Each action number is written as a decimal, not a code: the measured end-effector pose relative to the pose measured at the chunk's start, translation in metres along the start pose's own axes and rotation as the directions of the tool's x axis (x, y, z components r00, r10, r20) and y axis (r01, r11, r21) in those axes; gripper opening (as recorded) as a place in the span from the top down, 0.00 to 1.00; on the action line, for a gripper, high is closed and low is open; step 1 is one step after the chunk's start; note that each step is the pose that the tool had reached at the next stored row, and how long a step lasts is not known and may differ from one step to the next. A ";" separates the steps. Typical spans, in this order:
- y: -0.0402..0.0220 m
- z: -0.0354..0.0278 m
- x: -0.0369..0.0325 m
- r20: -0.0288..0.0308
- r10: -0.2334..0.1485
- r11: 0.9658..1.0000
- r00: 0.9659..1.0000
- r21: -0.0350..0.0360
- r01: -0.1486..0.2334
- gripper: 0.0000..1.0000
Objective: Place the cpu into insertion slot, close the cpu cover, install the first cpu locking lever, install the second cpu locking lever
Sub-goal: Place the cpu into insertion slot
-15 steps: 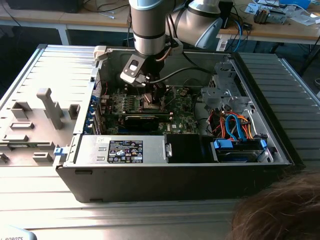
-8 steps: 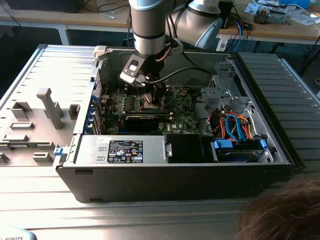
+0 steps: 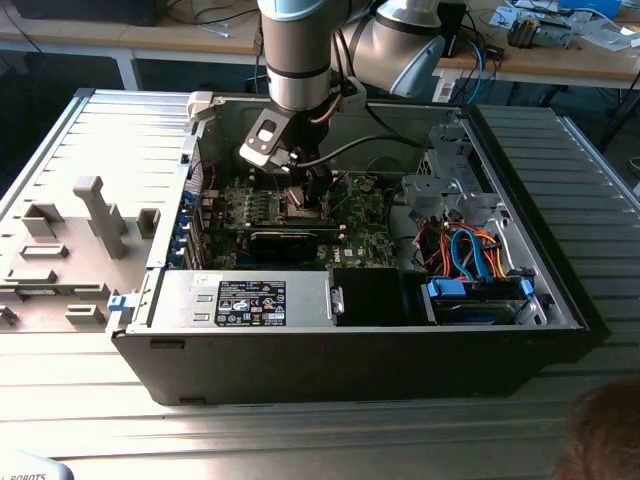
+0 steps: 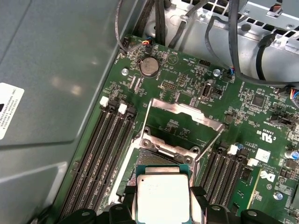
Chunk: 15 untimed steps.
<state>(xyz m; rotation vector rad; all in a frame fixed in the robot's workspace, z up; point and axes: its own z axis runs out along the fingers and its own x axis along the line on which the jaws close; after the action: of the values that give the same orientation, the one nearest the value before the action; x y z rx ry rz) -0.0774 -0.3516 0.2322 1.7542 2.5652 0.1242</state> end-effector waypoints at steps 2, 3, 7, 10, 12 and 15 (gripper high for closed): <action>0.0000 0.0001 0.0000 0.000 0.004 1.000 1.000 0.000 -0.004 0.46; 0.0000 0.0001 0.0000 0.001 0.006 1.000 1.000 0.000 -0.006 0.46; 0.0000 0.0003 0.0000 0.001 0.011 1.000 1.000 0.000 -0.011 0.46; 0.0000 0.0004 0.0000 0.001 0.014 1.000 1.000 0.000 -0.014 0.46; 0.0000 0.0004 0.0000 0.001 0.017 1.000 1.000 0.000 -0.017 0.46; 0.0000 0.0005 0.0000 0.002 0.021 1.000 1.000 0.000 -0.021 0.46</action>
<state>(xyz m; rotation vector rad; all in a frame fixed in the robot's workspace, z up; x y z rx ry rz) -0.0774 -0.3516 0.2317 1.7811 2.5456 0.1237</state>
